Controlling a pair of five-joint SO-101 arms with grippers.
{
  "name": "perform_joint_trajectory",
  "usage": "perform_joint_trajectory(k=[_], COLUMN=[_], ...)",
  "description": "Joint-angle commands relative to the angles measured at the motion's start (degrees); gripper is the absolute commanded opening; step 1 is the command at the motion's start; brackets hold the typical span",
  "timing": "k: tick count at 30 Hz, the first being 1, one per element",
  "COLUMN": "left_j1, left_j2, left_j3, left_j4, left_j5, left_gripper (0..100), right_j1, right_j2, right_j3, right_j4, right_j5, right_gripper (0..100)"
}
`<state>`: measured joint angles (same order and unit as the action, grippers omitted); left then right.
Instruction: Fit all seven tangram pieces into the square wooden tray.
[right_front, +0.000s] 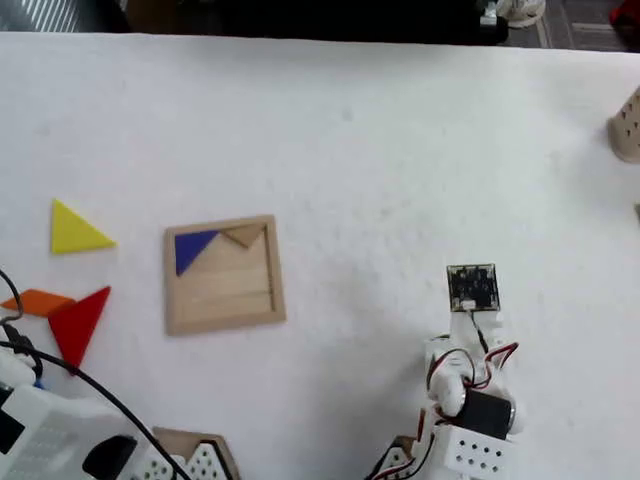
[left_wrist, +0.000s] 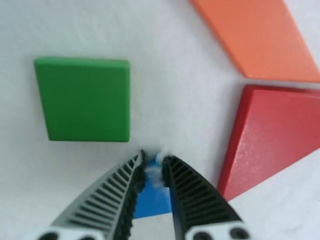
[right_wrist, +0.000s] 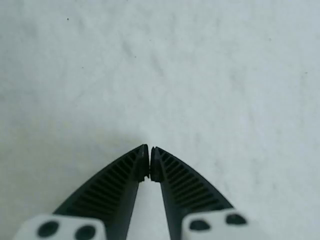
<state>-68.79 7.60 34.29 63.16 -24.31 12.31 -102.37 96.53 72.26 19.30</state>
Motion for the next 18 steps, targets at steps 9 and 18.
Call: perform_joint_trajectory(k=[9,18], left_j1=[2.5,2.2], left_j2=[3.9,-13.8], left_j3=[-7.1,-1.4], left_j4=[10.9,9.9], left_j5=[-8.4,-12.8], left_gripper=[10,17], right_j1=[0.3,0.3], right_j2=[-0.7,-0.7], right_j3=[0.4,0.4], right_j4=[0.3,0.3], right_j5=[0.5,0.5], right_gripper=[1.7,1.7])
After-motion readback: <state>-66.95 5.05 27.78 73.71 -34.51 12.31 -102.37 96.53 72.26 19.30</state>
